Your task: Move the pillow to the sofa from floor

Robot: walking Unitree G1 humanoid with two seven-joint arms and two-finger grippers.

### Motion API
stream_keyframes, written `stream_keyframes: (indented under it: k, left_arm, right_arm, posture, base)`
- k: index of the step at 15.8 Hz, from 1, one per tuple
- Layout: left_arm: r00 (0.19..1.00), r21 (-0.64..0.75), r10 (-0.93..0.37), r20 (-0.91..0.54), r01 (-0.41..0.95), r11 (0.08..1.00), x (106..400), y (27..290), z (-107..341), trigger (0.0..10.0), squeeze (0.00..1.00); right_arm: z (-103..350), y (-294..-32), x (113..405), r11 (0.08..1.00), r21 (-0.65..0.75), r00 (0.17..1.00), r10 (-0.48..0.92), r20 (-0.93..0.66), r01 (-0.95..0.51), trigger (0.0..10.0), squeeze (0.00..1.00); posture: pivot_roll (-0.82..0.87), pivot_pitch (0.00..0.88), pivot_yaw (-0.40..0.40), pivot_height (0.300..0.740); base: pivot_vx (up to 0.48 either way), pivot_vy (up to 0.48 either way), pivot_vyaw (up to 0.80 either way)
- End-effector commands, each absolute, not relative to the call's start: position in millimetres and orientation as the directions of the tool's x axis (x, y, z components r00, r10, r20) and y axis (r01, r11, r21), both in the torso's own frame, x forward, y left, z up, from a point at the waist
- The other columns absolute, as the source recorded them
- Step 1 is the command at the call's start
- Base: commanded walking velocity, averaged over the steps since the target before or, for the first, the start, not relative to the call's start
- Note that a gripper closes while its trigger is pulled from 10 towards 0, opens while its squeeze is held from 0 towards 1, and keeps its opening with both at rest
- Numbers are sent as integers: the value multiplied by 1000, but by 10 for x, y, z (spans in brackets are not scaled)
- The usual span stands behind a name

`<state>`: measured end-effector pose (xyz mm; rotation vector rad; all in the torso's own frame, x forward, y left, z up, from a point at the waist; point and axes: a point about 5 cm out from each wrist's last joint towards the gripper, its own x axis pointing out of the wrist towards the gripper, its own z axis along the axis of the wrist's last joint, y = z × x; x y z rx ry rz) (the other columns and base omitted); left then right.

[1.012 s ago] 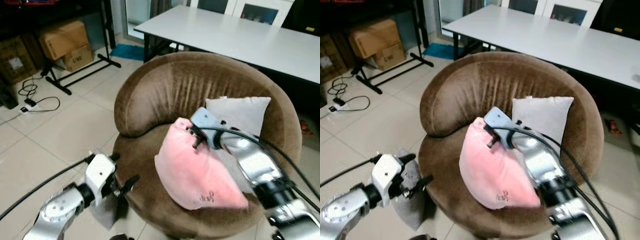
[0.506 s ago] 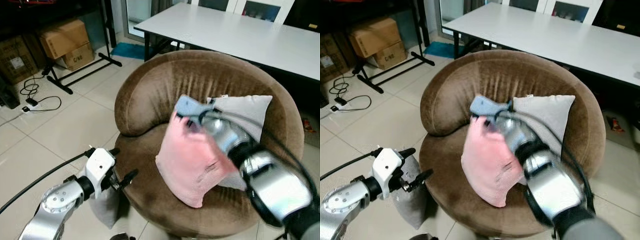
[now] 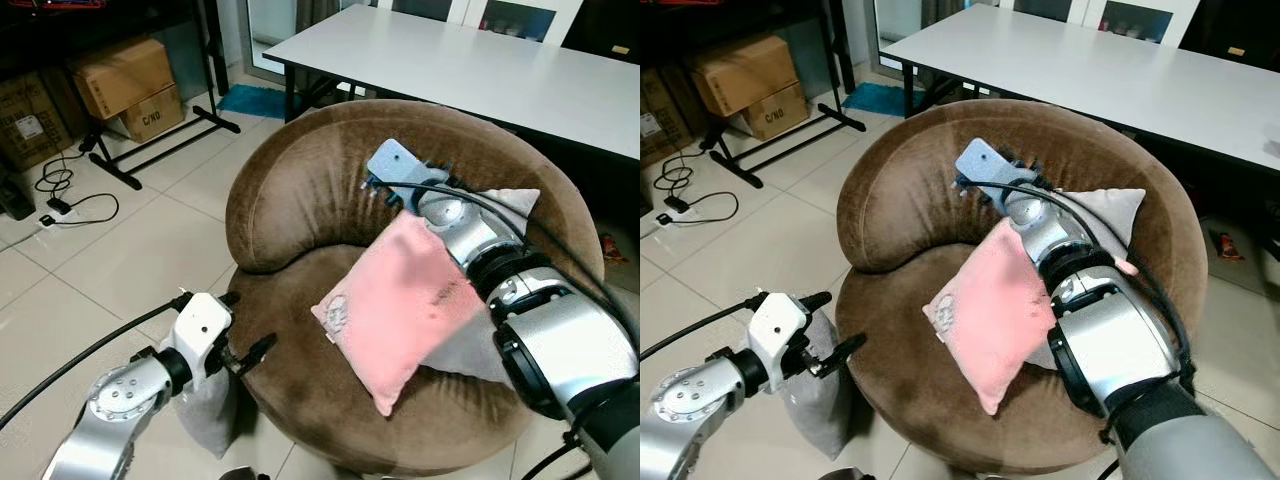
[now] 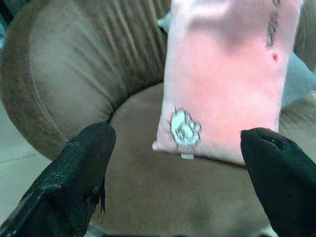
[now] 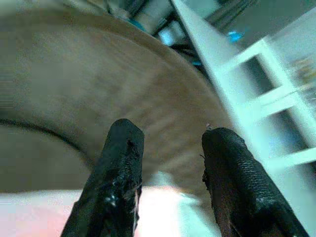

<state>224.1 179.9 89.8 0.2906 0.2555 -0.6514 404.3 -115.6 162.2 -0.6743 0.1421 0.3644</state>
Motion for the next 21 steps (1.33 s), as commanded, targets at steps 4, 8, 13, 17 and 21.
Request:
stream_keyframes:
  k: [4,8,13,17,21]
  left_arm:
    - [926,251,-354,-133,377,891,2358,1807,1022,10000,0]
    - [955,210,-277,-104,293,933,2302,1817,1023,10000,0]
    - [963,211,-256,-90,270,939,2313,1843,1051,10000,0]
    - [964,209,-249,-92,263,942,2372,1862,1053,10000,0]
    - [955,200,-284,-87,296,934,2469,1770,1052,10000,0]
  right_arm:
    - [1034,-1269,3665,907,-122,897,365,-250,-403,10000,0]
    - [902,-1503,3143,952,8,938,303,-169,-306,10000,0]
    - [838,-1548,2689,961,80,944,274,-182,-263,10000,0]
    - [858,-1523,2586,966,107,941,254,-224,-236,10000,0]
    - [906,-1569,2627,968,83,941,250,-228,-237,10000,0]
  posture:
    - [-46,0,-9,740]
    - [-60,0,4,740]
    - [-78,0,15,740]
    - [-82,0,16,740]
    - [-101,0,26,740]
  base:
    - [0,0,0]
    - [0,0,0]
    - [0,49,0]
    - [0,299,0]
    - [0,308,0]
